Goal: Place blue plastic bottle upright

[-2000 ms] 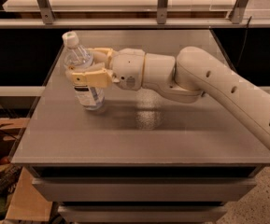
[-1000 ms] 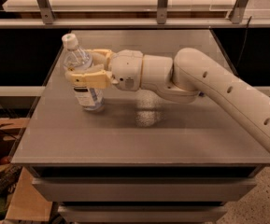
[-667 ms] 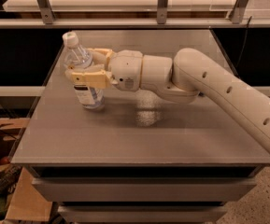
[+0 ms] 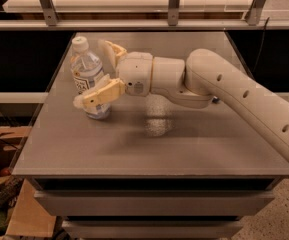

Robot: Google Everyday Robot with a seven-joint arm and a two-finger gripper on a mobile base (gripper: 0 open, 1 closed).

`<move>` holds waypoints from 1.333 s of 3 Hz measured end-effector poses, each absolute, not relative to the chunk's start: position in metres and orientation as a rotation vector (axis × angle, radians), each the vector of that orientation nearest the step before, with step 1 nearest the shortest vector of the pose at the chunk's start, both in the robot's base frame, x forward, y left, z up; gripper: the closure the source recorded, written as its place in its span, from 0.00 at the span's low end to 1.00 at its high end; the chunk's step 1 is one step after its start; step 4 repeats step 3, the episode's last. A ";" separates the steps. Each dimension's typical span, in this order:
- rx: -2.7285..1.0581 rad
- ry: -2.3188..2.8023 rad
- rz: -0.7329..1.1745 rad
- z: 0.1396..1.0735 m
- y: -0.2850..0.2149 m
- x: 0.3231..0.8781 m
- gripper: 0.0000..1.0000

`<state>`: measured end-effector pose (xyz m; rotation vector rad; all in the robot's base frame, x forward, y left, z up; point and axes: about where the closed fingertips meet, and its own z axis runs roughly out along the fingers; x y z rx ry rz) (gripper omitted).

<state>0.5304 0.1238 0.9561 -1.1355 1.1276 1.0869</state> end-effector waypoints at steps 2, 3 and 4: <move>-1.165 1.128 1.080 0.962 0.110 0.531 0.00; -1.178 1.126 1.078 0.965 0.099 0.530 0.00; -1.178 1.126 1.078 0.965 0.099 0.530 0.00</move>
Offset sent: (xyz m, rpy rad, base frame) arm 0.0033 -0.0292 0.0064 -0.0324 -0.0113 0.0121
